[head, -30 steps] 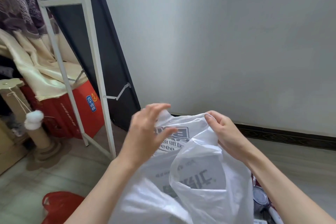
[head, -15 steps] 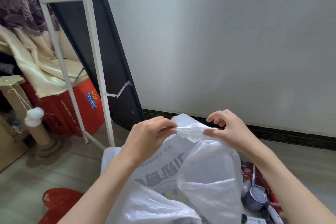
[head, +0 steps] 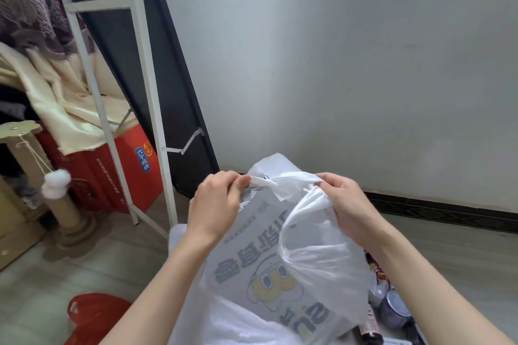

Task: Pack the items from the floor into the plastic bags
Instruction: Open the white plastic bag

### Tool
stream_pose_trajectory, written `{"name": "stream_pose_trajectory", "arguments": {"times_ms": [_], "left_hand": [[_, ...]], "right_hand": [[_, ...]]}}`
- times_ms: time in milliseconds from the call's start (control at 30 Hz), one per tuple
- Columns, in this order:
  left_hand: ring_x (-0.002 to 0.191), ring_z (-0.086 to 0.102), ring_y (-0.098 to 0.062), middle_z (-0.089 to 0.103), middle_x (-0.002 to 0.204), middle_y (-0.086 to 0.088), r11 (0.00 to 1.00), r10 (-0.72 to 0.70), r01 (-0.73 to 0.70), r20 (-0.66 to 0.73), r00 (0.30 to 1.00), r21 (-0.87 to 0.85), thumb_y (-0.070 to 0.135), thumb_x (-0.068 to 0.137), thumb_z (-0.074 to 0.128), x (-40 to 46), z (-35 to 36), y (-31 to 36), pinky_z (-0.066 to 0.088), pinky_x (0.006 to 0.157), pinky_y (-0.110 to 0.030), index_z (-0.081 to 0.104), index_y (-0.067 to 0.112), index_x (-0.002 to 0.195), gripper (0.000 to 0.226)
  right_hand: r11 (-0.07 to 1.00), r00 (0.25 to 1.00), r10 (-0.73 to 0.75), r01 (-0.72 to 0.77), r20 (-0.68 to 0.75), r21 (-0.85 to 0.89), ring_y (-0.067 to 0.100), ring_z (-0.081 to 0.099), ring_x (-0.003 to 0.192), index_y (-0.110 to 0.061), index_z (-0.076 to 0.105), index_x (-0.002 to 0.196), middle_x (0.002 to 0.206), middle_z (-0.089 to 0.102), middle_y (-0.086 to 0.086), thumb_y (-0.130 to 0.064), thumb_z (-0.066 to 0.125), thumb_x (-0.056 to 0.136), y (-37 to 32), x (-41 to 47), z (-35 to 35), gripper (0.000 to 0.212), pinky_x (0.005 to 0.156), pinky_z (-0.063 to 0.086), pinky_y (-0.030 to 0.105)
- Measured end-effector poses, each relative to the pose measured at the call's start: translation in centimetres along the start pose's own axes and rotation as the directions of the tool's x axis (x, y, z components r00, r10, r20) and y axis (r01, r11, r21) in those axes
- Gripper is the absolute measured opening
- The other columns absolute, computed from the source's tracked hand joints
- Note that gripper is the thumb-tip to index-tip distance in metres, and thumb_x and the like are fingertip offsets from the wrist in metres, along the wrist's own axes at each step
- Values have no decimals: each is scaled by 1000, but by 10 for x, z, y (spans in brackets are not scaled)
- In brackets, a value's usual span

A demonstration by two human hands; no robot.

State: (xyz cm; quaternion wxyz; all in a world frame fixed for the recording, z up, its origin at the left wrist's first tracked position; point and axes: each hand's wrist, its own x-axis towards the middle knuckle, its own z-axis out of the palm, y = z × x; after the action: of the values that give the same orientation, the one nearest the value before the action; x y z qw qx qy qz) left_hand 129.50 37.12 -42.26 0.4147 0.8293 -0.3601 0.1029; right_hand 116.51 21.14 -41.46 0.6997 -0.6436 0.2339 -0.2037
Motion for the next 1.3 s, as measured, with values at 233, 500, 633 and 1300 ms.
{"name": "stream_pose_trajectory", "arguments": {"times_ms": [233, 500, 633, 1300], "left_hand": [[67, 58, -5, 64, 67, 8, 970, -144, 139, -15, 989, -200, 21, 89, 57, 8, -27, -7, 39, 57, -12, 71, 13, 80, 18], [95, 57, 2, 60, 107, 9, 963, 123, -100, 78, 989, -250, 12, 84, 64, 0, -15, -4, 42, 82, -7, 59, 27, 109, 30], [106, 55, -3, 52, 121, 15, 867, 498, -474, 224, 838, -152, 27, 80, 64, -11, 7, 13, 47, 92, -22, 46, 31, 122, 46], [71, 56, -22, 62, 65, -1, 966, -221, 215, 26, 975, 145, 37, 89, 49, 0, 3, -6, 36, 54, -31, 60, 13, 62, 38]], "right_hand": [[976, 989, -135, 142, 58, -165, 8, 43, 53, -4, 67, 81, 66, 50, 6, -11, 50, 92, -1, 0, 7, 21, 46, 34, 17], [987, 965, -79, 111, 248, -118, 12, 58, 65, -11, 66, 89, 74, 65, 0, -26, 59, 73, -6, -3, -10, 23, 57, 46, 19], [996, 952, -82, 71, 296, 49, 13, 59, 61, -12, 67, 84, 68, 64, 1, -18, 57, 71, -9, 1, -10, 17, 55, 46, 19], [258, 579, -735, 720, 353, -644, 4, 58, 74, -11, 61, 102, 95, 63, 0, -21, 55, 86, 9, -29, 37, 20, 69, 49, 11]]}}
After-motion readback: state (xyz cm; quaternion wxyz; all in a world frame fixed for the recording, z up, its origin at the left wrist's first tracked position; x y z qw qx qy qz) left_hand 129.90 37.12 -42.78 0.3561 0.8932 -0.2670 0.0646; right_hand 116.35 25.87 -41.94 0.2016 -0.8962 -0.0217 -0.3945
